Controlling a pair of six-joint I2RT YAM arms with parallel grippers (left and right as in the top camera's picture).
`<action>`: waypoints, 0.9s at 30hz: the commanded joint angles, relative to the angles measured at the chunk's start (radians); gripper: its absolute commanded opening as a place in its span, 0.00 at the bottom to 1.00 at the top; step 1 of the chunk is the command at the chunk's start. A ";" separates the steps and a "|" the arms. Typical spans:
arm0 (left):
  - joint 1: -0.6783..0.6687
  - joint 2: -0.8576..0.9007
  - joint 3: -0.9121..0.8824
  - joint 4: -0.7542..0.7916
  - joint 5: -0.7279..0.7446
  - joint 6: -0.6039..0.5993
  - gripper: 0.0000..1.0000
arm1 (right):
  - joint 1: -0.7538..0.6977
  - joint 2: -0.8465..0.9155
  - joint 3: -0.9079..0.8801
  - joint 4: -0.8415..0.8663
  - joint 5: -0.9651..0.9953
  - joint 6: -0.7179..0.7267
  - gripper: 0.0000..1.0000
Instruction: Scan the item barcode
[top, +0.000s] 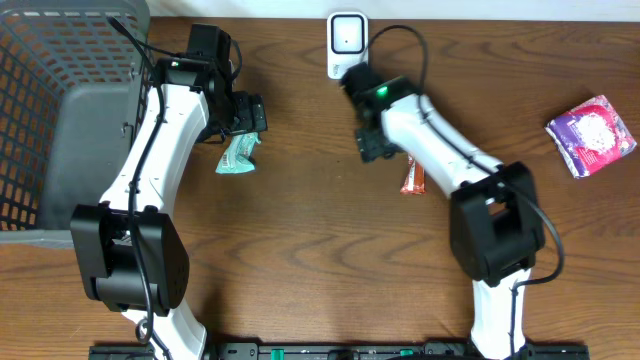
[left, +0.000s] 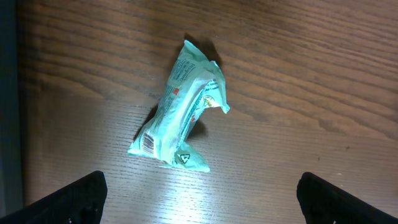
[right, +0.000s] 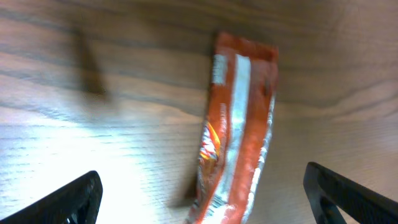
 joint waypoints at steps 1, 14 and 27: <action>0.003 0.007 -0.004 -0.005 -0.010 0.007 0.98 | -0.126 -0.012 0.104 -0.042 -0.252 -0.074 0.99; 0.003 0.007 -0.004 -0.005 -0.010 0.006 0.98 | -0.460 -0.008 0.122 -0.069 -0.937 -0.288 0.99; 0.003 0.007 -0.004 -0.005 -0.010 0.006 0.98 | -0.520 -0.005 -0.108 0.033 -0.943 -0.215 0.91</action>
